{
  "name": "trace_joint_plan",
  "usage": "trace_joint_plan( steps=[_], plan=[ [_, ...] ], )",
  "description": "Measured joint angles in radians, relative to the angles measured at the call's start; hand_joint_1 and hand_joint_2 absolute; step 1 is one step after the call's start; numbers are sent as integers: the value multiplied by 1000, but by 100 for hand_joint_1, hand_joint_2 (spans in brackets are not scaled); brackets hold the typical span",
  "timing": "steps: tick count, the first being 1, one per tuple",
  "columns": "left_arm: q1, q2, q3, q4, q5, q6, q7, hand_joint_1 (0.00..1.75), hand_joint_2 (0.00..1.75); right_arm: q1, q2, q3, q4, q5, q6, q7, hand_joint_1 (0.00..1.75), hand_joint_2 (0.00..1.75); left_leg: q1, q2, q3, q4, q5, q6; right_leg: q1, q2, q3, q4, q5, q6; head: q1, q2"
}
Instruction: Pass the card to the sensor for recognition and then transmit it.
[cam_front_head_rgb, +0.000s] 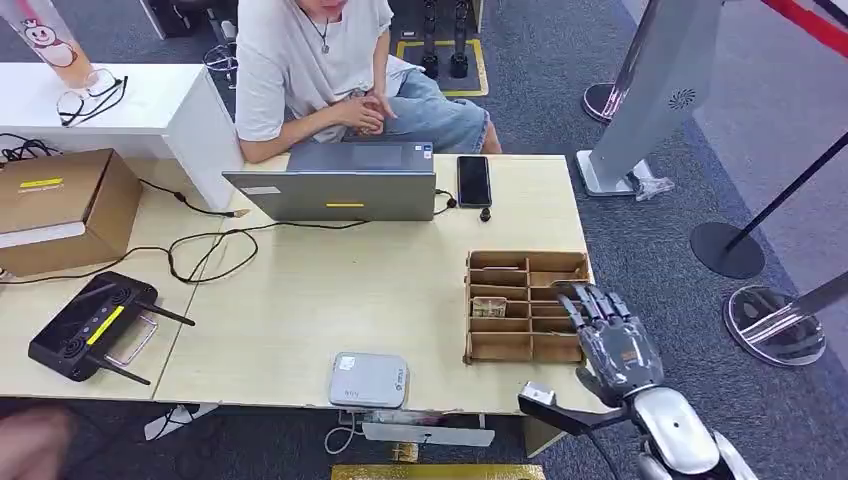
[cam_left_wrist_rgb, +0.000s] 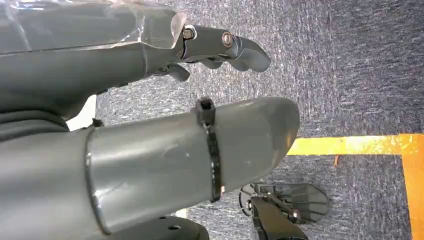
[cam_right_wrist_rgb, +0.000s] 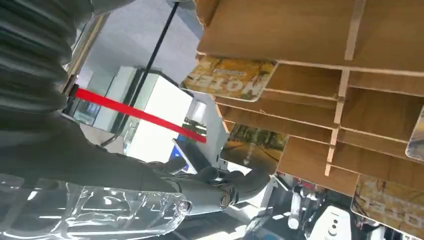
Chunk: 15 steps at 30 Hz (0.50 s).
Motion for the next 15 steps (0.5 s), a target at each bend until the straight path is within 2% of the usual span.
trace_joint_plan(
  steps=[1, 2, 3, 7, 9, 10, 15],
  plan=[
    [0, 0, 0, 0, 0, 0, 0, 0, 0, -1, 3, 1, 3, 1, -4, 0, 21, 175, 0, 0, 0, 0, 0, 0, 0, 0, 0, 0, 0, 0, 0, 0],
    [0, 0, 0, 0, 0, 0, 0, 0, 0, -2, 6, 2, 6, 2, -5, 0, 44, 175, 0, 0, 0, 0, 0, 0, 0, 0, 0, 0, 0, 0, 0, 0],
    [0, 0, 0, 0, 0, 0, 0, 0, 0, -3, 9, 2, 9, 3, -7, 0, 52, 175, 0, 0, 0, 0, 0, 0, 0, 0, 0, 0, 0, 0, 0, 0],
    [-1, 0, 0, 0, 0, 0, 1, 0, 0, -9, 18, 4, 19, 14, -16, 2, 63, 175, 0, 0, 0, 0, 0, 0, 0, 0, 0, 0, 0, 0, 0, 0],
    [-1, 0, 0, 0, 0, 0, 2, 0, 0, -11, 20, 5, 24, 15, -17, 0, 80, 175, 0, 0, 0, 0, 0, 0, 0, 0, 0, 0, 0, 0, 0, 0],
    [-1, 0, 0, 0, 0, 0, 2, 0, 0, -12, 21, 6, 27, 15, -18, 0, 84, 175, 0, 0, 0, 0, 0, 0, 0, 0, 0, 0, 0, 0, 0, 0],
    [-1, 0, 0, 0, 0, 1, 2, 0, 0, -18, 25, 6, 38, 16, -18, -3, 80, 175, 0, 0, 0, 0, 0, 0, 0, 0, 0, 0, 0, 0, 0, 0]
  ],
)
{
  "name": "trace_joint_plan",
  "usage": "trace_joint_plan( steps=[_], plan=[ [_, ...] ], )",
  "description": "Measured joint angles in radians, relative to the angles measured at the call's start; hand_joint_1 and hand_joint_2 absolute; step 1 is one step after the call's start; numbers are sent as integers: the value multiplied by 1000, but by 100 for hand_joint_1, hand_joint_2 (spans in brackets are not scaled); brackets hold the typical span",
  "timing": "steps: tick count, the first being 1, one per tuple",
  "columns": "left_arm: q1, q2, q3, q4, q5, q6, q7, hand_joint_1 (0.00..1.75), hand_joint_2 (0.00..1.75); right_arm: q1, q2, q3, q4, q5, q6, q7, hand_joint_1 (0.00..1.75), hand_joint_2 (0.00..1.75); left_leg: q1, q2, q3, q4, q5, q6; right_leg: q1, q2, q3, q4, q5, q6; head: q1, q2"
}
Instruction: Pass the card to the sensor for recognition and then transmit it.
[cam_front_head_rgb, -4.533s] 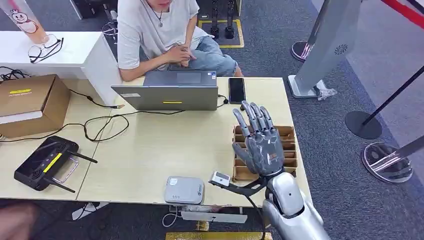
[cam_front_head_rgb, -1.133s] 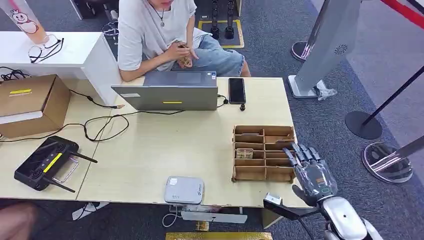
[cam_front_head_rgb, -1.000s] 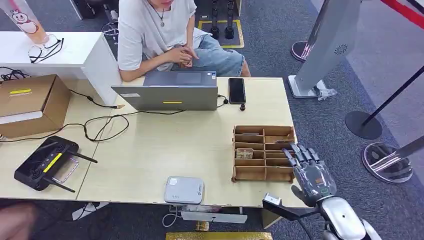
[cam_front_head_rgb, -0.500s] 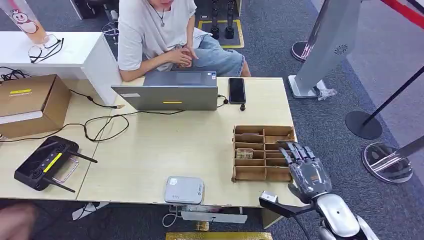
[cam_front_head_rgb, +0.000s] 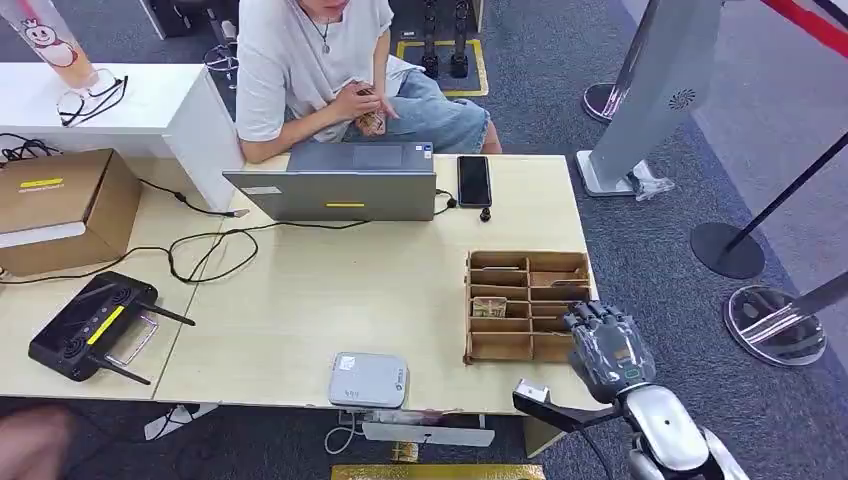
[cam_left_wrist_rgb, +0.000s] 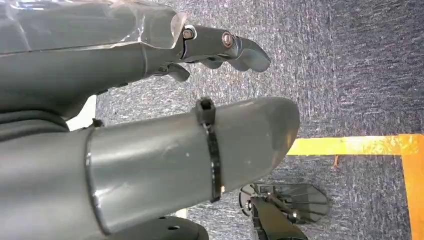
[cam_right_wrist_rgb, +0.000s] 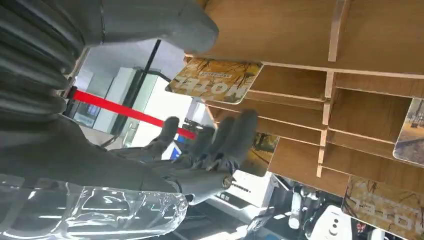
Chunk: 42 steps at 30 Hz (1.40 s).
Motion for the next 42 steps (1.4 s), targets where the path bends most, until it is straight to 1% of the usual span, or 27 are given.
trace_joint_plan(
  steps=[1, 3, 7, 8, 10, 11, 12, 19, 20, 21, 22, 26, 27, 32, 35, 36, 37, 38, 39, 42],
  plan=[
    [0, 0, 0, 0, 0, 0, 0, 0, 0, -1, 1, 0, 2, 0, 0, -1, 82, 175, 0, 0, 0, 0, 0, 0, 0, 0, 0, 0, 0, 0, 0, 0],
    [0, 0, 0, 0, 0, 0, 0, 0, 0, -2, 2, 1, 5, 0, 0, -2, 77, 175, 0, 0, 0, 0, 0, 0, 0, 0, 0, 0, 0, 0, 0, 0],
    [0, 0, 0, 0, 0, 0, 0, 0, 0, -4, 5, 1, 10, 0, 0, -3, 80, 175, 0, 0, 0, 0, 0, 0, 0, 0, 0, 0, 0, 0, 0, 0],
    [0, 0, 0, 0, 0, 0, 0, 0, 0, -4, 5, 1, 10, 0, 0, -4, 77, 175, 0, 0, 0, 0, 0, 0, 0, 0, 0, 0, 0, 0, 0, 0],
    [0, 0, 0, 0, 0, 0, 0, 0, 0, -4, 6, 1, 11, 0, 0, -4, 84, 175, 0, 0, 0, 0, 0, 0, 0, 0, 0, 0, 0, 0, 0, 0],
    [0, 0, 0, 0, 0, 0, 0, 0, 0, -4, 6, 1, 11, 0, 0, -4, 84, 175, 0, 0, 0, 0, 0, 0, 0, 0, 0, 0, 0, 0, 0, 0],
    [0, 0, 0, 0, 0, 0, 0, 0, 0, -4, 6, 1, 11, 0, 0, -4, 80, 175, 0, 0, 0, 0, 0, 0, 0, 0, 0, 0, 0, 0, 0, 0],
    [0, 0, 0, 0, 0, 0, 4, 0, 0, -8, 11, 1, 18, 0, 0, -5, 96, 175, 0, 0, 0, 0, 0, 0, 0, 0, 0, 0, 0, 0, 0, 0],
    [0, 0, 0, 0, 0, 0, 4, 0, 0, -8, 11, 1, 18, 0, 0, -5, 94, 175, 0, 0, 0, 0, 0, 0, 0, 0, 0, 0, 0, 0, 0, 0],
    [0, 0, 0, 0, 0, 0, 4, 0, 0, -9, 12, 1, 19, 0, 0, -5, 96, 175, 0, 0, 0, 0, 0, 0, 0, 0, 0, 0, 0, 0, 0, 0],
    [0, 0, 0, 0, 0, 0, 5, 0, 0, -10, 12, 1, 19, 0, 0, -5, 93, 175, 0, 0, 0, 0, 0, 0, 0, 0, 0, 0, 0, 0, 0, 0],
    [0, 0, 0, 0, -2, 0, 6, 0, 0, -10, 13, 1, 21, 1, 0, -2, 93, 175, 0, 0, 0, 0, 0, 0, 0, 0, 0, 0, 0, 0, 0, 0],
    [0, 0, 0, 0, -3, 0, 6, 0, 0, -10, 13, 1, 21, 1, -2, 0, 98, 175, 0, 0, 0, 0, 0, 0, 0, 0, 0, 0, 0, 0, 0, 0],
    [0, 0, 0, 0, -3, 0, 6, 0, 0, -9, 13, -3, 21, 2, -6, 5, 96, 175, 0, 0, 0, 0, 0, 0, 0, 0, 0, 0, 0, 0, 0, 0],
    [0, 0, 0, 0, -3, 0, 6, 0, 0, -9, 14, -9, 21, 4, -10, 9, 105, 175, 0, 0, 0, 0, 0, 0, 0, 0, 0, 0, 0, 0, 0, 0],
    [0, 0, 0, 0, -3, 0, 6, 0, 0, -9, 15, -11, 21, 7, -11, 9, 112, 175, 0, 0, 0, 0, 0, 0, 0, 0, 0, 0, 0, 0, 0, 0],
    [0, 0, 0, 0, -3, 0, 6, 0, 0, -9, 16, -11, 21, 11, -11, 10, 138, 175, 0, 0, 0, 0, 0, 0, 0, 0, 0, 0, 0, 0, 0, 0],
    [0, 0, 0, 0, -3, 0, 6, 0, 0, -9, 18, -13, 21, 19, -11, 13, 141, 175, 0, 0, 0, 0, 0, 0, 0, 0, 0, 0, 0, 0, 0, 0],
    [0, 0, 0, 0, -3, 0, 6, 0, 0, -9, 19, -14, 21, 19, -11, 13, 152, 175, 0, 0, 0, 0, 0, 0, 0, 0, 0, 0, 0, 0, 0, 0],
    [0, 0, 0, 0, -3, 0, 7, 0, 0, -9, 22, -16, 21, 21, -12, 15, 155, 175, 0, 0, 0, 0, 0, 0, 0, 0, 0, 0, 0, 0, 0, 0]
  ],
)
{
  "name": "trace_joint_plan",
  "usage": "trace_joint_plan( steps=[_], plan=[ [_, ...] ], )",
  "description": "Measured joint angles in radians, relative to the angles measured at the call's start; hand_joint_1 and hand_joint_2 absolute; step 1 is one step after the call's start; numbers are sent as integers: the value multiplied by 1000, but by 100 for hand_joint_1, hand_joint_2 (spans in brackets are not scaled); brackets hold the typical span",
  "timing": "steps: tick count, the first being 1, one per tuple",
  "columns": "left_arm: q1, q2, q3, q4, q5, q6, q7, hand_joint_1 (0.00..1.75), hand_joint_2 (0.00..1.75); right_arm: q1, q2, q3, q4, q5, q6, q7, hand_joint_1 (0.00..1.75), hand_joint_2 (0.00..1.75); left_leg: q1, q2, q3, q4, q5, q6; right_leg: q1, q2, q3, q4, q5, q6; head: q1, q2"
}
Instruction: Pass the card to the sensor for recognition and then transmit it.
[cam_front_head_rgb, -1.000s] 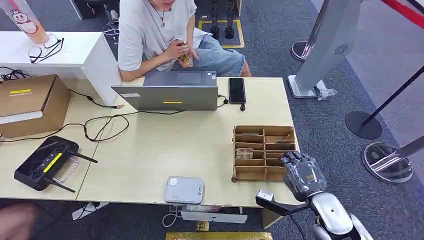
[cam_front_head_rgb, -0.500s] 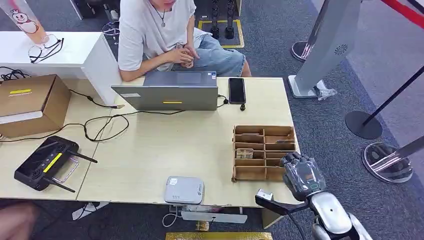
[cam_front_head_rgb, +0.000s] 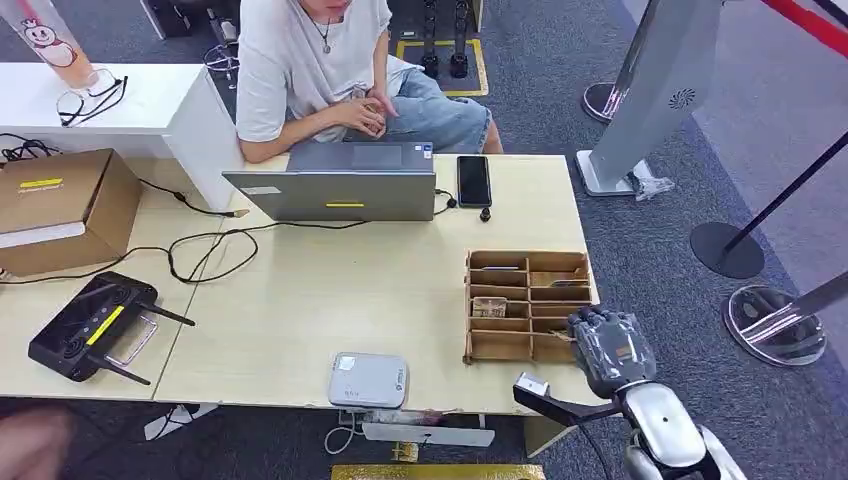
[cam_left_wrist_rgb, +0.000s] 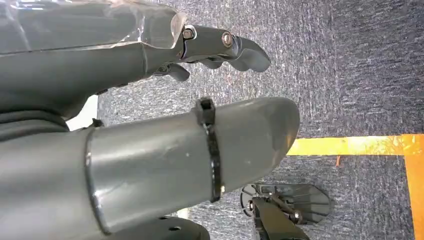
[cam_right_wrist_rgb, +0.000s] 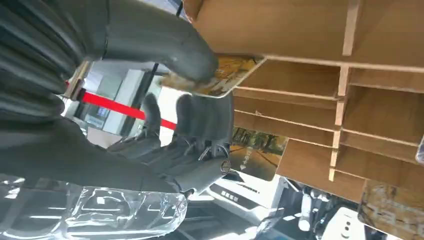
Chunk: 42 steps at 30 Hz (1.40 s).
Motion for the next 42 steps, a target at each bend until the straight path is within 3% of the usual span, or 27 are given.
trace_joint_plan(
  steps=[1, 8, 42],
  plan=[
    [0, 0, 0, 0, 0, 0, 0, 0, 0, 0, 1, 0, 0, 0, 0, 0, 164, 175, 0, 0, 0, 0, 0, 0, 0, 0, 0, 0, 0, 0, 0, 0],
    [0, 0, 0, 0, 0, 0, 0, 0, 0, 0, 6, -2, 0, 16, -3, 0, 175, 175, 0, 0, 0, 0, 0, 0, 0, 0, 0, 0, 0, 0, 0, 0],
    [0, 0, 0, 0, -1, 0, 0, 0, 0, 16, 41, -8, -41, 72, -80, -34, 175, 175, 0, 0, 0, 0, 0, 0, 0, 0, 0, 0, 0, 0, 0, 0]
  ],
)
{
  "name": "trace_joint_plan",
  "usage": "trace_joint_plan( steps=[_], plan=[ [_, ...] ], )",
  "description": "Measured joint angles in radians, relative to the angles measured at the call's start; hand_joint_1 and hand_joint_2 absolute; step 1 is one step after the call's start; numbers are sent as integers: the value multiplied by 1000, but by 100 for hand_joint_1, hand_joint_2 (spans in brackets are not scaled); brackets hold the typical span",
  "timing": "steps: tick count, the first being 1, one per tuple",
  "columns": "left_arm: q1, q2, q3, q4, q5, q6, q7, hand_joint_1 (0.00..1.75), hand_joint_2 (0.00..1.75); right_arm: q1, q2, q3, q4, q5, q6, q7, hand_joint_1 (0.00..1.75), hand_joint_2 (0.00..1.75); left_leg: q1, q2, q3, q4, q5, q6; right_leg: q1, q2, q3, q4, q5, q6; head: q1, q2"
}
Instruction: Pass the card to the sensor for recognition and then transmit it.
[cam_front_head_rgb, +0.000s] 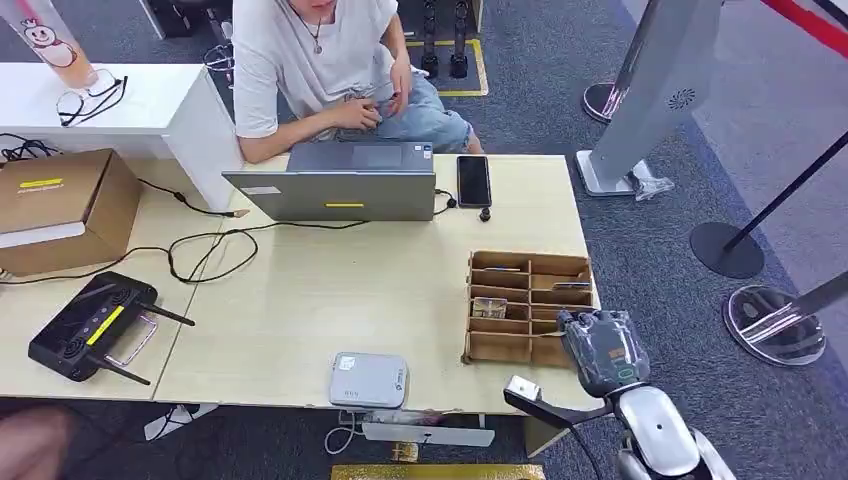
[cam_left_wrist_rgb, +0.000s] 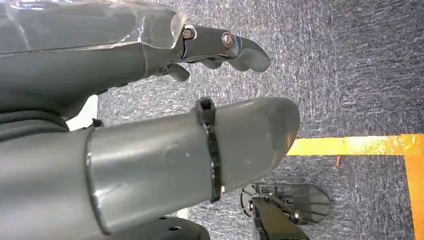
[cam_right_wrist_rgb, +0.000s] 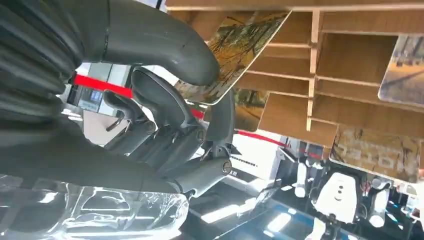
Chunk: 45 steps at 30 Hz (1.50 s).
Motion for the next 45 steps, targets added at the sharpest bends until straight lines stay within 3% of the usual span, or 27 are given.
trace_joint_plan(
  steps=[22, 45],
  plan=[
    [0, 3, 0, 0, 2, 5, -9, 0, 0, 17, 0, -37, -87, 11, -48, -18, 175, 175, 0, 0, 0, 0, 0, 0, 0, 0, 0, 0, 0, 0, 0, 0],
    [0, 3, 0, 0, 4, 7, -9, 0, 0, -35, 9, -15, -89, -6, -100, -63, 175, 175, 0, 0, 0, 0, 0, 0, 0, 0, 0, 0, 0, 0, 0, 0]
  ],
)
